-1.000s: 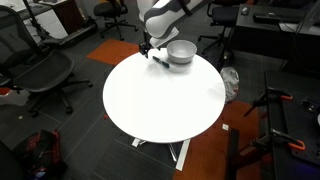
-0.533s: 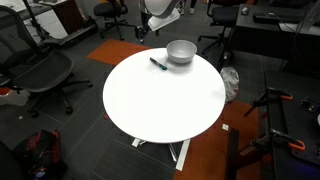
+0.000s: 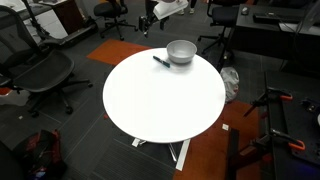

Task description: Remove the marker from the grey bowl and place it on the white table

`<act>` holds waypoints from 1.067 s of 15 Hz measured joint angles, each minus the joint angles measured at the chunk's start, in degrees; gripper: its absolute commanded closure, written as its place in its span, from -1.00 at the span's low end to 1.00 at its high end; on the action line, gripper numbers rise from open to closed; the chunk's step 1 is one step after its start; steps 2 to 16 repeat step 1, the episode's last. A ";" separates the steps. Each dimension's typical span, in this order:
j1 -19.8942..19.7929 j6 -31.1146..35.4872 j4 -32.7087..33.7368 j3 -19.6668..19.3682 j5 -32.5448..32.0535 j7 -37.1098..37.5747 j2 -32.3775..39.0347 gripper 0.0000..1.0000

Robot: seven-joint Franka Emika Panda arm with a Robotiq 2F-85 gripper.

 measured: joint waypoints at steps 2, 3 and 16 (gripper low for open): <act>0.01 0.00 -0.19 0.01 0.00 0.00 -0.01 -1.00; 0.01 0.00 -0.19 0.01 0.00 0.00 -0.01 -1.00; 0.01 0.00 -0.19 0.01 0.00 0.00 -0.01 -1.00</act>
